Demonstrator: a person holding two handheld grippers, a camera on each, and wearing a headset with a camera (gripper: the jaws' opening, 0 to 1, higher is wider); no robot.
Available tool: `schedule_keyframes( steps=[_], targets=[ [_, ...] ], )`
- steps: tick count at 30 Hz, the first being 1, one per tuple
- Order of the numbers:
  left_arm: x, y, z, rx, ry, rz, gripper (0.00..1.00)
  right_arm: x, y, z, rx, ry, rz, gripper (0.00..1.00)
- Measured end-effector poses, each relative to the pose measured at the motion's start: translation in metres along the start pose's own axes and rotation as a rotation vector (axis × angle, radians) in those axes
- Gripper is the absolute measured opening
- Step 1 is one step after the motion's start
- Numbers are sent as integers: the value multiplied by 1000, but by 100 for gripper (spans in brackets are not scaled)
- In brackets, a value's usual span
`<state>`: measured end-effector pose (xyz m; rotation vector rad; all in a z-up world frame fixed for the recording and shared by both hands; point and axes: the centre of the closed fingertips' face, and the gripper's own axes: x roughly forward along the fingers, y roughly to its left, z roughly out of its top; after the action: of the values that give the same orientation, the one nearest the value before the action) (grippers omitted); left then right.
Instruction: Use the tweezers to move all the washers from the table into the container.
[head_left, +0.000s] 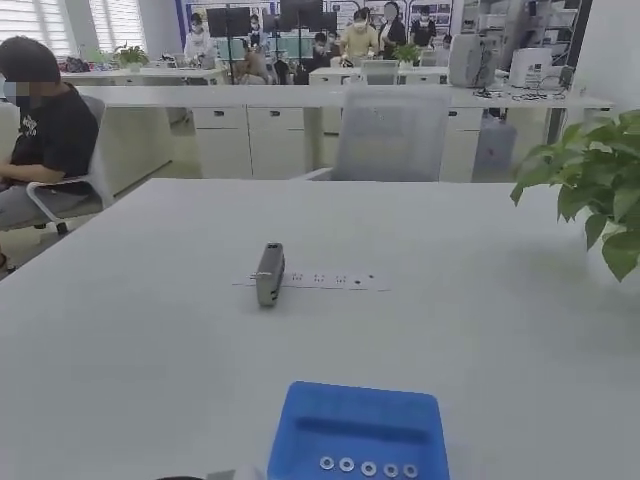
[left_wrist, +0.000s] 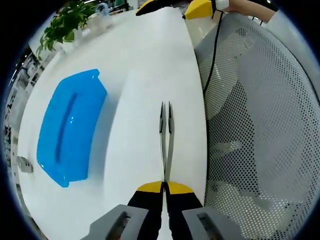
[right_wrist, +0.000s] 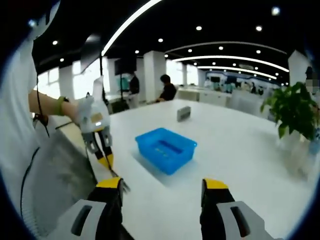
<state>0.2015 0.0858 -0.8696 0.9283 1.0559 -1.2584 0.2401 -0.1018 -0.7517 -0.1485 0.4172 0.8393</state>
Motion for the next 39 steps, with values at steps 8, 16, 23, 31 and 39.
schedule_keyframes(
  steps=[8,16,23,31,39],
  targets=[
    [-22,3,0,-180,-158,64,7,-4,-13,14,15,-85,-88,64],
    [-63,15,-14,-406,-369,255,28,-9,-29,10,69,-118,-143,72],
    [-98,24,-20,-652,-636,423,41,-14,-39,17,52,-156,-208,80],
    [-157,40,-26,-838,-1035,665,70,-11,-36,18,16,-152,-216,85],
    [-175,50,-29,-795,-1054,879,97,-13,-43,19,15,-163,-246,92]
  ],
)
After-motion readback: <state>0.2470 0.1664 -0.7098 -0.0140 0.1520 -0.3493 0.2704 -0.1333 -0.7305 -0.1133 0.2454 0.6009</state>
